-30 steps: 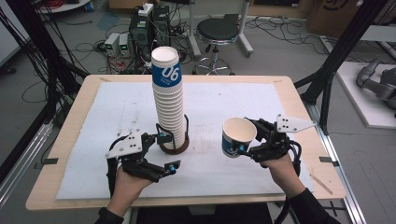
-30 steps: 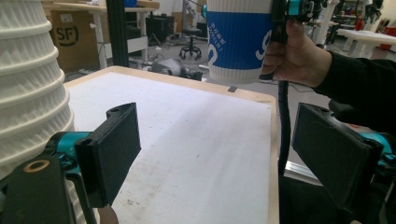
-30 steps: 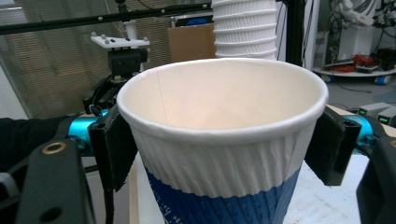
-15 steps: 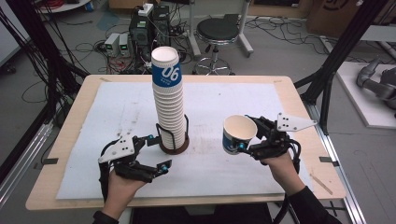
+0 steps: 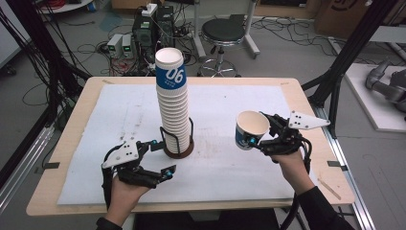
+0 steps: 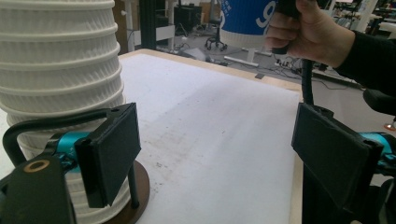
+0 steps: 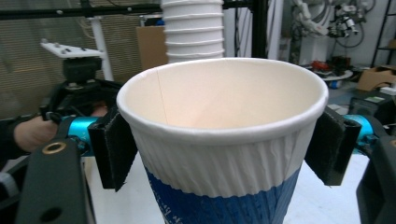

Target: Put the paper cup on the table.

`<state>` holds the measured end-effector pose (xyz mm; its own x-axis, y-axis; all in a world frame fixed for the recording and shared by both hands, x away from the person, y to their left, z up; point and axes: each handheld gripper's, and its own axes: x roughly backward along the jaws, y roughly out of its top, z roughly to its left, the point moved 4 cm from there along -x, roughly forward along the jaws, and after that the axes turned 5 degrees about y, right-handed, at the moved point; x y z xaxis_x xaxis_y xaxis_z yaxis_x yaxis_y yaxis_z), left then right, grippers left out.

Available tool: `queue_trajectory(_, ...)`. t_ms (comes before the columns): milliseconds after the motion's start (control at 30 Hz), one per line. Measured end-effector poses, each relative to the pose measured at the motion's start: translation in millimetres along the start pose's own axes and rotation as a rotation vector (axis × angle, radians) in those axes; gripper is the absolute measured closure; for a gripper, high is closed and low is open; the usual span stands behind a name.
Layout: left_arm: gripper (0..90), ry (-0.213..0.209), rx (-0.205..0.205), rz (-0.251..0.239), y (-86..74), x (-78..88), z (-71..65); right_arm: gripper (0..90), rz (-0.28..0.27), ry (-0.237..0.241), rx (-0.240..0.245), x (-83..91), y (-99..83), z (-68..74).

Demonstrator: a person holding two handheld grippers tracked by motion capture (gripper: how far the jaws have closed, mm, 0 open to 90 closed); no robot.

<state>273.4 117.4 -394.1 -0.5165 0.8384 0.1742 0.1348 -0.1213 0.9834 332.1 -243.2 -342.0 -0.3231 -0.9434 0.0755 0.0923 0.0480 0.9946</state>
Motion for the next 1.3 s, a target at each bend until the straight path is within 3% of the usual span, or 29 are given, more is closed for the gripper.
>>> queue_trajectory(467,15.4,0.005,0.004,0.004,-2.5,0.1,0.5,22.3,0.045,-0.182,-0.040,1.0,-15.4,-46.7)
queue_trajectory(667,15.5,0.001,0.005,0.005,-3.1,-1.0,0.0,22.3,0.031,-0.258,-0.069,3.0,-24.7,-65.0)
queue_trajectory(1067,15.5,-0.003,0.007,0.003,-3.6,-1.8,-1.1,22.3,0.034,-0.351,-0.130,5.7,-47.2,-91.6)
queue_trajectory(1167,15.5,-0.004,0.008,0.003,-4.0,-2.0,-1.1,22.3,0.034,-0.378,-0.122,6.2,-52.9,-97.8)
queue_trajectory(1300,15.4,-0.007,0.000,0.006,-3.9,-2.2,-1.1,22.3,0.064,-0.403,-0.142,4.1,-61.4,-105.8)
